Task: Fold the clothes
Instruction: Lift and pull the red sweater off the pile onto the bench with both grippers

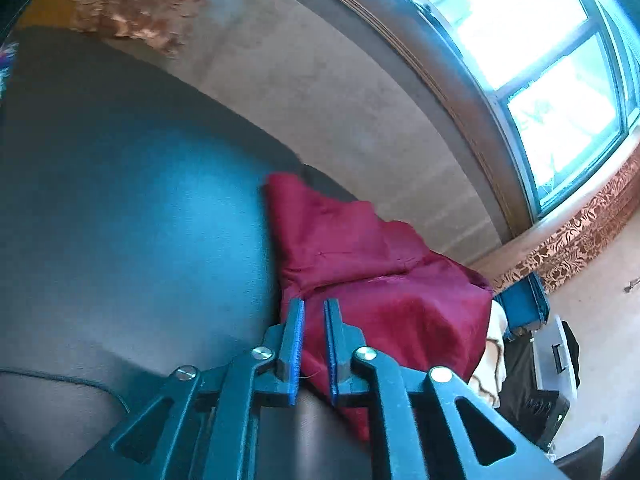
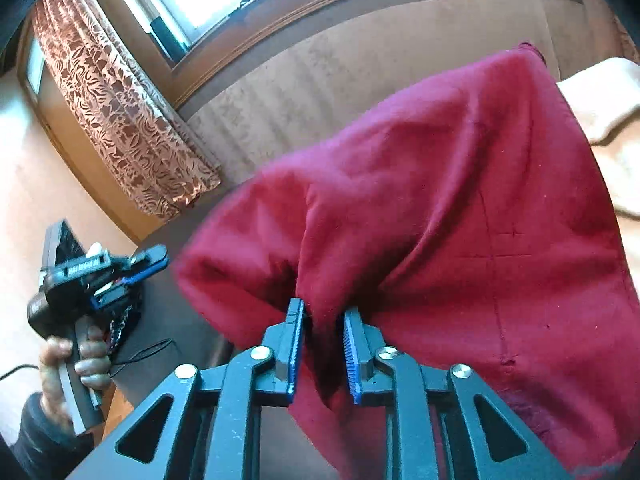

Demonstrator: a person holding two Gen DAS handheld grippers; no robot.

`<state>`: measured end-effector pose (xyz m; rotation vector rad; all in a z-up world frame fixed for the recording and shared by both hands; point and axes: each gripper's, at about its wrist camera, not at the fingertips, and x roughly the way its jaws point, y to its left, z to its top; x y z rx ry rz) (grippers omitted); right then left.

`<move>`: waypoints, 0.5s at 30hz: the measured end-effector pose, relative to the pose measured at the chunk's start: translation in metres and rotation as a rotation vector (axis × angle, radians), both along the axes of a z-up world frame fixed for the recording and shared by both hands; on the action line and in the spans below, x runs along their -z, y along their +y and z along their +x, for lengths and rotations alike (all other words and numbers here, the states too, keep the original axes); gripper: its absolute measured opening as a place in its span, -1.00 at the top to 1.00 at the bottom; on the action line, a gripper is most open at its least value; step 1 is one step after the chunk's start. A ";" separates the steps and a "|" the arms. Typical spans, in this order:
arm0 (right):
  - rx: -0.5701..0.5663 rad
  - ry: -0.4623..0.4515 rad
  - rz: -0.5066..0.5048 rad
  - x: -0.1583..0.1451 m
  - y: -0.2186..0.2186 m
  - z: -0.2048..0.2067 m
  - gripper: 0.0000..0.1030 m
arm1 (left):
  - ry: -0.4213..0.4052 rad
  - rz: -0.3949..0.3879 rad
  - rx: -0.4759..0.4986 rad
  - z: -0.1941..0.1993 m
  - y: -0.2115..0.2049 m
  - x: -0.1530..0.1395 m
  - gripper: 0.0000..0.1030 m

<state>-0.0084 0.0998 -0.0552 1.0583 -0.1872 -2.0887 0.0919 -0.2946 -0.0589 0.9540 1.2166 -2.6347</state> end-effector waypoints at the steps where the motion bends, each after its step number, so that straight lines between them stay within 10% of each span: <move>1: -0.003 -0.004 0.003 0.002 0.002 0.008 0.40 | -0.003 0.012 0.001 0.010 -0.003 0.004 0.79; 15: 0.085 0.040 0.233 0.020 0.080 0.050 -0.21 | -0.144 0.143 0.251 -0.036 0.111 0.083 0.44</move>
